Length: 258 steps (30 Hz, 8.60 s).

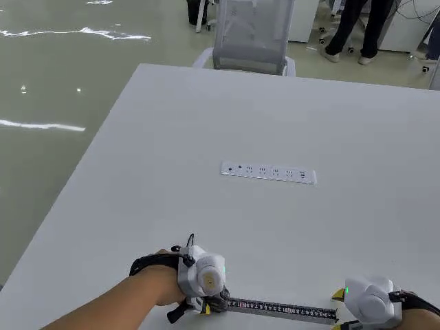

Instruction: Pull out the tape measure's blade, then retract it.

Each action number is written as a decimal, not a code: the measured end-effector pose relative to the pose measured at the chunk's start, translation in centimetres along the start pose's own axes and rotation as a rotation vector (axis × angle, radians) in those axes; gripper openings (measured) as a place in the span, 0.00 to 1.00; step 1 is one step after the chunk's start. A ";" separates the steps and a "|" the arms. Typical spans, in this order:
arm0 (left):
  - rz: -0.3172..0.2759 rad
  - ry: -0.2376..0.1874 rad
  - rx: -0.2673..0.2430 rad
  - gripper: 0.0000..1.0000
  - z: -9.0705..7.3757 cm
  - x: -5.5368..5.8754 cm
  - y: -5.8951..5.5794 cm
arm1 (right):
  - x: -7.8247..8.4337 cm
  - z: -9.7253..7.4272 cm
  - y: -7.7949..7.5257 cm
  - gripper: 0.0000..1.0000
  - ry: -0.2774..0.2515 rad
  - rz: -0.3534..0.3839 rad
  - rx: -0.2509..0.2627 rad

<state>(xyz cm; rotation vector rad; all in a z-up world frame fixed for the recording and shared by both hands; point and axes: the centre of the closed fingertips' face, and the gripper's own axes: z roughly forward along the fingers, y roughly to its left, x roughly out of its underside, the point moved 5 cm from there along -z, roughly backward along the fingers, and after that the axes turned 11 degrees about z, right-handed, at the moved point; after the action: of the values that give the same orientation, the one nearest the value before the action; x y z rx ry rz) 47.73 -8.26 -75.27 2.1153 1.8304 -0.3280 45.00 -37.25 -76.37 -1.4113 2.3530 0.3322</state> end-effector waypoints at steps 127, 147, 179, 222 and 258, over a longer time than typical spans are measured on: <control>-0.577 -0.478 -0.365 0.99 -8.6 5.9 -3.2 | 2.2 -7.0 8.2 1.00 -0.541 0.627 0.353; -0.712 -0.545 -0.471 0.99 -11.7 9.8 -7.6 | 1.9 -7.8 8.9 1.00 -0.544 0.599 0.351; -0.816 -0.541 -0.504 0.99 -12.4 11.9 -11.6 | 4.5 -9.1 11.6 1.00 -0.552 0.654 0.365; -0.814 -0.545 -0.486 0.99 -12.6 5.6 -10.0 | 6.0 -9.4 11.5 1.00 -0.541 0.614 0.378; -0.930 -0.488 -0.660 0.99 -7.8 -1.5 -6.6 | 2.2 -7.7 6.6 0.82 -0.515 0.453 0.341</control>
<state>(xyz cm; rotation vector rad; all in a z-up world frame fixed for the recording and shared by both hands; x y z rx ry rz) 40.66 -5.76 -68.11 0.6094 2.0782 -0.3325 36.74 -38.90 -70.36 -0.5443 2.1322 0.3419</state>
